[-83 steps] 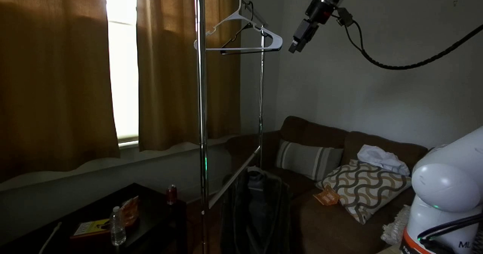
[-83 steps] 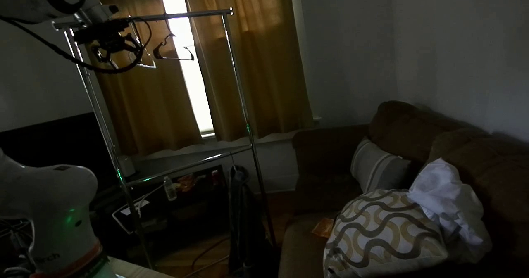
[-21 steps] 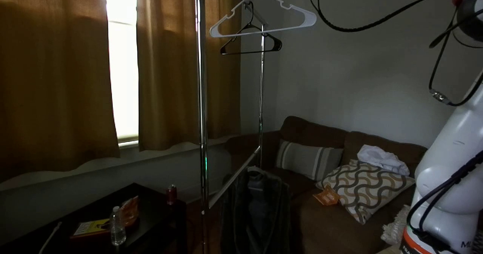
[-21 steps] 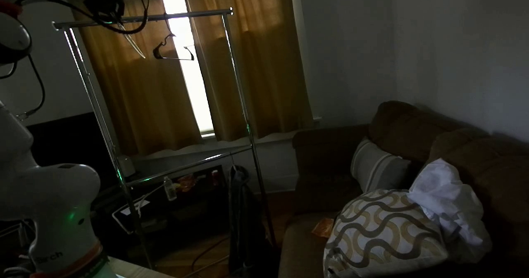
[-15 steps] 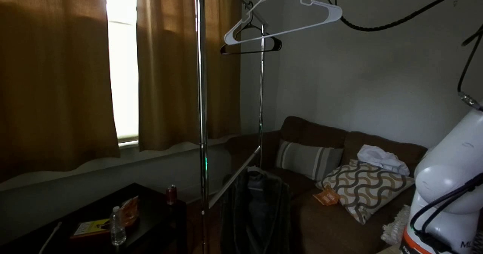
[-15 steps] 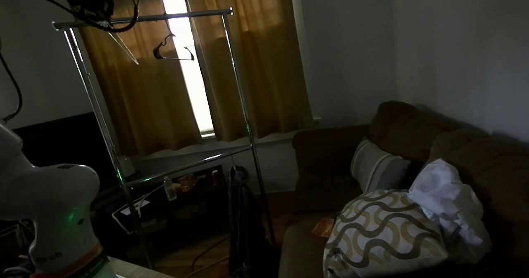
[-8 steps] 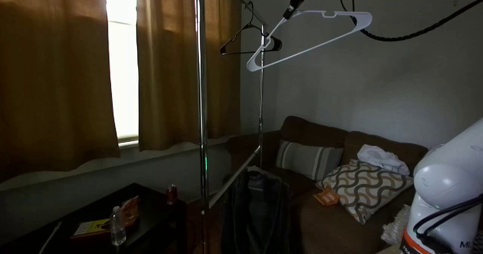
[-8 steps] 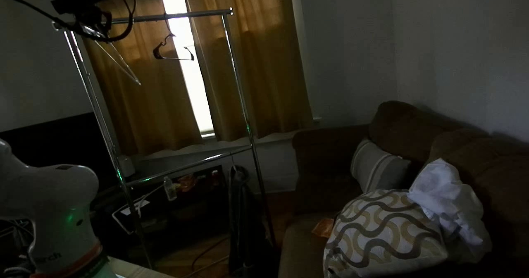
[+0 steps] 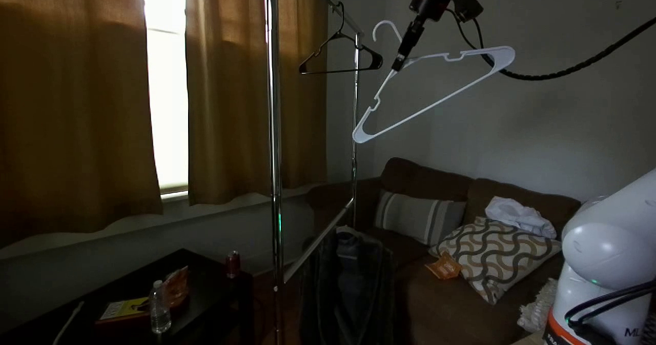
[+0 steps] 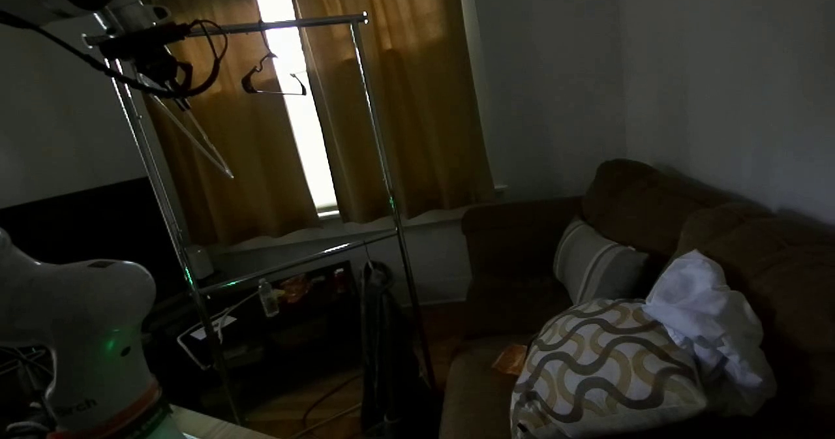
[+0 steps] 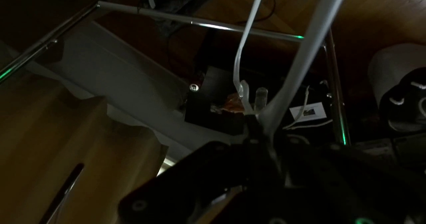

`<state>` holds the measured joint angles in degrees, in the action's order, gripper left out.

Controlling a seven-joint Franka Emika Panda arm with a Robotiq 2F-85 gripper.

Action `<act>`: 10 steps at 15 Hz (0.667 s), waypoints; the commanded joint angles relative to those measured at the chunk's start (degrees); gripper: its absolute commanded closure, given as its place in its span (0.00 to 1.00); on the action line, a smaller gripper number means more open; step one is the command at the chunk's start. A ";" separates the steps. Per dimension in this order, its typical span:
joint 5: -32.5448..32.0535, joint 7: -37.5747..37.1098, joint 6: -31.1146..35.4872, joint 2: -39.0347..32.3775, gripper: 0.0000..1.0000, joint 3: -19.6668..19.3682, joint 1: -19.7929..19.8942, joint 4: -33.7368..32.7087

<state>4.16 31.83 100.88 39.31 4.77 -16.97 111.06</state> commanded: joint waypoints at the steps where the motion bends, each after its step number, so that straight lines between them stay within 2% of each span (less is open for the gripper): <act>1: -2.36 -0.97 1.59 1.29 0.98 0.19 0.59 6.34; 10: -2.43 -0.71 4.44 -1.32 0.98 0.87 -0.34 16.68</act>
<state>2.98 31.80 102.54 37.24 4.93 -16.95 123.78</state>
